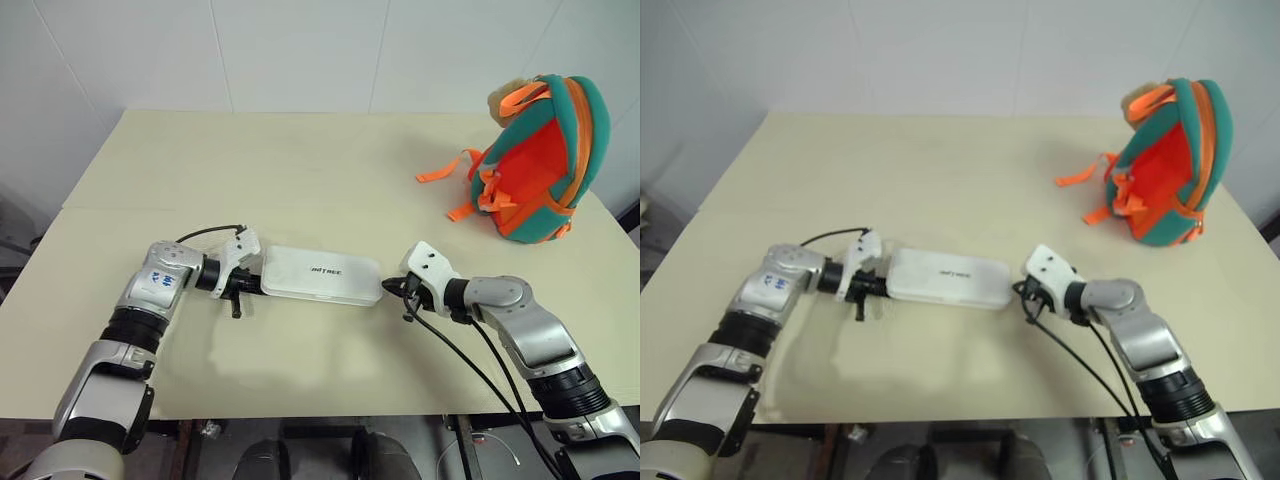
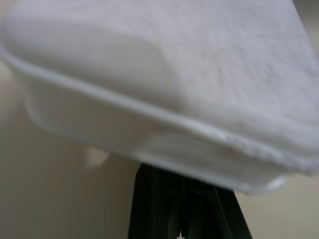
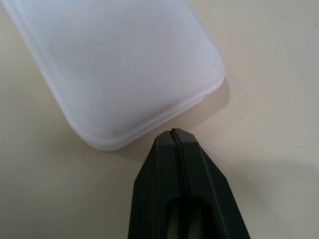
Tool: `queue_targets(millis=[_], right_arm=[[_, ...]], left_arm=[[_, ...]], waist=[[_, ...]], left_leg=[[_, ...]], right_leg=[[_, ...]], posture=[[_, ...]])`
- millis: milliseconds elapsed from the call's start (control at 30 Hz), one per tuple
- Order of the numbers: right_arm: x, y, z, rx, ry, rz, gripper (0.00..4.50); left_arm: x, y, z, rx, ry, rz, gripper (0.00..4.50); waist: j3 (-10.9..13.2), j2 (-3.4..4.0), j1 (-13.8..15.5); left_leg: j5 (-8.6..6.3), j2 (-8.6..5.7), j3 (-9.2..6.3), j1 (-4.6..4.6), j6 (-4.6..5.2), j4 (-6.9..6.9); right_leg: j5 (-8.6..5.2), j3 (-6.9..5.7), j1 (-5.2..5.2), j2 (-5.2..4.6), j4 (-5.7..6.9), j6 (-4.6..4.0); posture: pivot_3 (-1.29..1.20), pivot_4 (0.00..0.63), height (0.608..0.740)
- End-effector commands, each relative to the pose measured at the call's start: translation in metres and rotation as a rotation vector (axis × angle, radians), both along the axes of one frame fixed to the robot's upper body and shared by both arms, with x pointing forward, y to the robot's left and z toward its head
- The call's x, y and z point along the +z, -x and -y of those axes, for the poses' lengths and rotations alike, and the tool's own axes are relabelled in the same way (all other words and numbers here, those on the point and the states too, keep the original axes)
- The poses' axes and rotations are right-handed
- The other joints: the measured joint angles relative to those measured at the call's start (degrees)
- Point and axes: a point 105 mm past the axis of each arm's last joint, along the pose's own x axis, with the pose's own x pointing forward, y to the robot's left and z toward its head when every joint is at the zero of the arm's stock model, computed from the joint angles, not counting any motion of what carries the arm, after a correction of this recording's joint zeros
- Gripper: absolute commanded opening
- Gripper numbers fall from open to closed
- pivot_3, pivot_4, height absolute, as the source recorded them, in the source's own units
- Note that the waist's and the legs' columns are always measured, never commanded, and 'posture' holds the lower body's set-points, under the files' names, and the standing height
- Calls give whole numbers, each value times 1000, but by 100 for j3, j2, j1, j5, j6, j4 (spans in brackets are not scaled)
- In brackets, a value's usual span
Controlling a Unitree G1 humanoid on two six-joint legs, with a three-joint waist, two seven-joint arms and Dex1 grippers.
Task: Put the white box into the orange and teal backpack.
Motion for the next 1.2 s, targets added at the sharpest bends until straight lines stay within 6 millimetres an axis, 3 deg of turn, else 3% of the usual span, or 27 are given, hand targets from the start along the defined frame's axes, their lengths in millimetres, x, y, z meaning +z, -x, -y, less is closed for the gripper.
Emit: queue_targets(millis=[33, 400, 567, 933, 1200], right_arm=[[12, 0, 5, 1, 7, 54, 120], [12, 0, -1, 13, -8, 66, 120], [12, -1, -1, 11, -8, 72, 120], [13, -7, -9, 27, -18, 85, 120], [17, -2, -17, 65, -23, 83, 120]], left_arm=[[-8, 3, -19, 38, -89, -22, 0], [-14, 20, -34, 40, -138, -81, 0], [-8, 14, -42, 80, -138, -49, 0], [11, -12, -11, 57, 10, 42, 0], [11, -12, 7, -24, 15, 32, 0]], waist=[[0, 0, -46], [0, 0, -103], [0, 0, -102], [0, 0, -32], [0, 0, -30]], left_leg=[[0, 0, 0, 0, 0, 0], [0, 2, -1, 3, -1, -3], [0, 3, -1, 7, -1, -4], [2, -4, -4, 2, 2, 4], [2, -6, -1, -4, 2, 1]], right_leg=[[0, 0, 0, 0, 1, 0], [-1, 2, 0, 1, 0, -1], [-1, 5, 0, 2, 2, -2], [0, 0, 2, -6, 9, -2], [1, -1, 1, -5, 1, -1]], posture=[[0, 150, 740], [0, 150, 740], [0, 150, 740], [0, 150, 740], [0, 150, 740]])
